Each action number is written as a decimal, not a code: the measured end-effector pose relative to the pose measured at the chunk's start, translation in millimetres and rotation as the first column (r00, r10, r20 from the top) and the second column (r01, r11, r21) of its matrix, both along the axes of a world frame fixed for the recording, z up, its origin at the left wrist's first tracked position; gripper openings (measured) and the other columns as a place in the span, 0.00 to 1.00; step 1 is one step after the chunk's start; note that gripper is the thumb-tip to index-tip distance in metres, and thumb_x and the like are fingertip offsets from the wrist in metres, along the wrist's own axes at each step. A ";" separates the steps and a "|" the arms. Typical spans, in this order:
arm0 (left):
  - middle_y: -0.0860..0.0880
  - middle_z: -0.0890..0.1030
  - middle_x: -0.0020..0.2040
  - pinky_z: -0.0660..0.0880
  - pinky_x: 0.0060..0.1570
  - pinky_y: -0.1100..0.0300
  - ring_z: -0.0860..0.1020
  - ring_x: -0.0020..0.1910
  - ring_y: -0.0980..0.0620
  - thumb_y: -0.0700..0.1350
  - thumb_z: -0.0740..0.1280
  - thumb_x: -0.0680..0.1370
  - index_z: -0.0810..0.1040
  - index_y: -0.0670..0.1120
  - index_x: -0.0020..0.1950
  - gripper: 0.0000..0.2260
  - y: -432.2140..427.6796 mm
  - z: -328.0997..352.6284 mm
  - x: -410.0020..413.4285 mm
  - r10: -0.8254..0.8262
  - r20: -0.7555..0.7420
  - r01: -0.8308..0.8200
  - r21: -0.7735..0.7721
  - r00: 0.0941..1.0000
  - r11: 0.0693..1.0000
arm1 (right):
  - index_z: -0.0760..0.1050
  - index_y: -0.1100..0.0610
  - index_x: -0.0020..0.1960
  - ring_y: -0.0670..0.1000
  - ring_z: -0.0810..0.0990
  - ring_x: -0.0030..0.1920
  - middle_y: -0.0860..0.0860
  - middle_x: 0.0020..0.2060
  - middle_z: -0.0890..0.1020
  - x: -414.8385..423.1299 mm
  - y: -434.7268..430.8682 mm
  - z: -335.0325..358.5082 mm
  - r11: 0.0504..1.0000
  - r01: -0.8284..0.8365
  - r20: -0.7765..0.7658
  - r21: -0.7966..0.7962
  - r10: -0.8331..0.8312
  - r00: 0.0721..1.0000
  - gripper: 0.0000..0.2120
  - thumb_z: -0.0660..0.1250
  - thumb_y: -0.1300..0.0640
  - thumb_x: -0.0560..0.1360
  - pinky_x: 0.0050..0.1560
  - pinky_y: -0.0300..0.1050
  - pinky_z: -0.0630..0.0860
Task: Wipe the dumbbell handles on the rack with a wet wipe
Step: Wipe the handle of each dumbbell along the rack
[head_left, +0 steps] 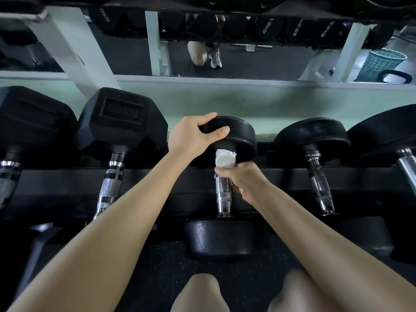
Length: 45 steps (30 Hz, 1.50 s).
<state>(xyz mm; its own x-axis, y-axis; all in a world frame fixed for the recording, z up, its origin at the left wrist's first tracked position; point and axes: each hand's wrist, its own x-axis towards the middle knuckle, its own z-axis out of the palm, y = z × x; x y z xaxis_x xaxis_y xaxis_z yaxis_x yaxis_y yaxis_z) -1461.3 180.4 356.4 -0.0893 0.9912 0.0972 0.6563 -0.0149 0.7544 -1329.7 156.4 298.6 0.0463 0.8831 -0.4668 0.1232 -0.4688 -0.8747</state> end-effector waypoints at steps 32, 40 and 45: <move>0.60 0.74 0.66 0.68 0.47 0.62 0.72 0.65 0.56 0.66 0.67 0.70 0.71 0.65 0.66 0.24 -3.7 -5.7 -7.9 0.020 0.137 -0.018 -0.018 0.990 1.000 | 0.77 0.60 0.37 0.42 0.76 0.33 0.46 0.31 0.79 -3.0 -15.4 2.5 0.990 -0.065 0.167 0.123 0.043 0.985 0.11 0.66 0.57 0.77 0.38 0.34 0.70; 0.60 0.74 0.66 0.69 0.46 0.61 0.72 0.64 0.57 0.66 0.66 0.71 0.71 0.65 0.66 0.24 -1.5 -7.9 -5.8 0.024 0.130 -0.022 -0.014 0.991 1.000 | 0.71 0.57 0.36 0.49 0.72 0.29 0.53 0.32 0.76 -8.0 0.3 8.6 0.993 0.107 -0.037 -0.049 -0.109 0.993 0.09 0.68 0.57 0.73 0.28 0.37 0.67; 0.59 0.75 0.65 0.70 0.47 0.60 0.72 0.65 0.56 0.66 0.66 0.71 0.71 0.65 0.66 0.24 -1.2 -9.0 -4.3 0.031 0.131 -0.031 -0.009 0.991 0.999 | 0.76 0.58 0.44 0.50 0.79 0.39 0.54 0.42 0.81 -8.3 6.3 0.4 0.990 0.137 -0.121 -0.042 -0.141 0.983 0.06 0.72 0.58 0.72 0.37 0.39 0.75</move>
<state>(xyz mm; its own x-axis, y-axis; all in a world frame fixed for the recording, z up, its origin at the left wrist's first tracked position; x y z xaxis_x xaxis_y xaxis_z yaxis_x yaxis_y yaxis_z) -1465.6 179.2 347.3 -0.1315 0.9884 0.0757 0.5520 0.0095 0.8338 -1338.0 162.7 299.0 0.1076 0.8558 -0.5060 -0.0533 -0.5032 -0.8625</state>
